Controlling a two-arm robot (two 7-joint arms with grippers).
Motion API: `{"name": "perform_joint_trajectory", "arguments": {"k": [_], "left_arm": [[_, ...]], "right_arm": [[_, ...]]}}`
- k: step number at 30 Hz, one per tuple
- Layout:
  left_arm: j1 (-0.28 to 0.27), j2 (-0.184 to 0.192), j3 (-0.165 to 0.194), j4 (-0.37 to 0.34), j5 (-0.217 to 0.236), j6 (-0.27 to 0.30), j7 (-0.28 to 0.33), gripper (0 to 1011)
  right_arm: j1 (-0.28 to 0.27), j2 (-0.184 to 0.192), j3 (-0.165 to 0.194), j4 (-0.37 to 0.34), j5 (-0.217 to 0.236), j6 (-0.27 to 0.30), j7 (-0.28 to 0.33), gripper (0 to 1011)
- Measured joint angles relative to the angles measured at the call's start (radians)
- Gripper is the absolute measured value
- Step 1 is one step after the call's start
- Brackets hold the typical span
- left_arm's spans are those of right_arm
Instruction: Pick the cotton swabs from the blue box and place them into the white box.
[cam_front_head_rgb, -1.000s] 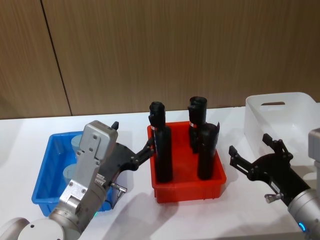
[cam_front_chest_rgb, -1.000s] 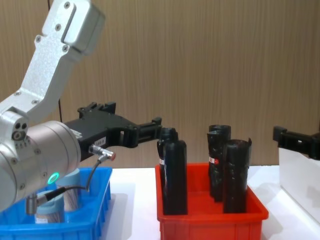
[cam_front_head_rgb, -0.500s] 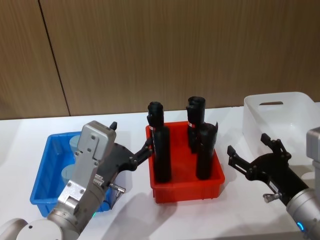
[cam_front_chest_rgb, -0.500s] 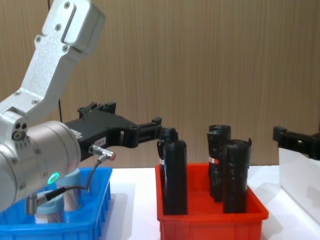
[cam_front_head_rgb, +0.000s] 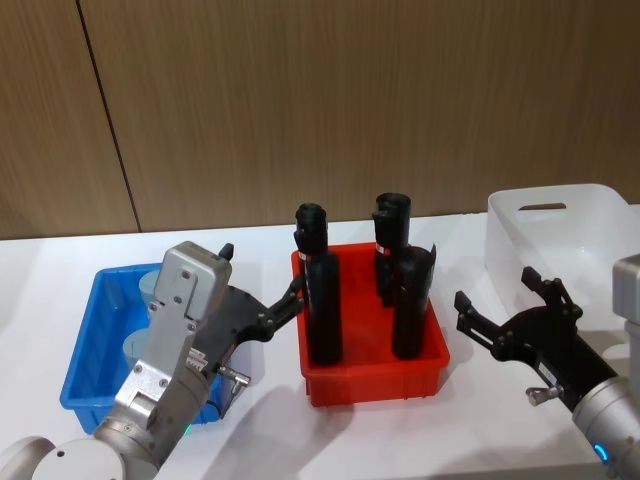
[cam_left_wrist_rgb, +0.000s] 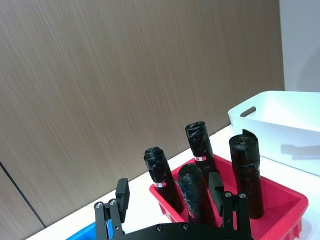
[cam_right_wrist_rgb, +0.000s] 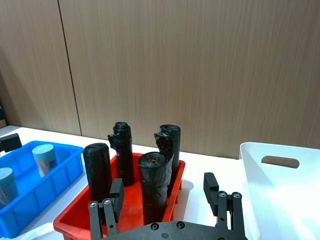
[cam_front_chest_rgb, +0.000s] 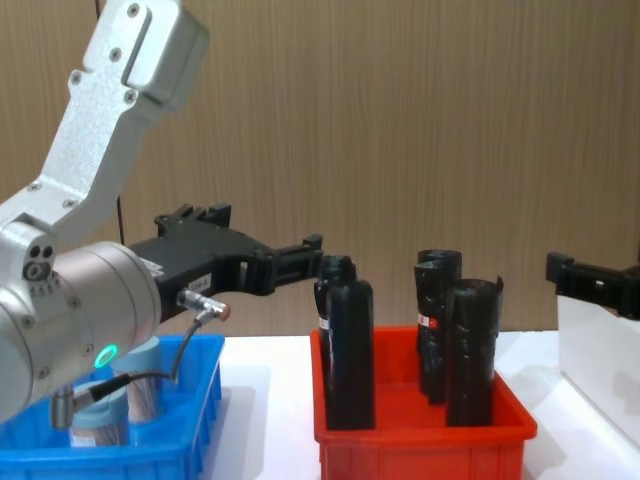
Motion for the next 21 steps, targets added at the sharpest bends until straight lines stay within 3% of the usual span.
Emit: {"name": "perform_joint_trajectory", "arguments": {"k": [9,21], "left_arm": [[0.003,0.002,-0.010,0.004,-0.025,0.012,0.012,1004],[0.001,0.007,-0.036,0.035,-0.091,0.027,0.021,1004]], "right_arm": [[0.000,0.000,0.000,0.000,0.000,0.000,0.000,1001],[0.000,0.000,0.000,0.000,0.000,0.000,0.000,1001]]}}
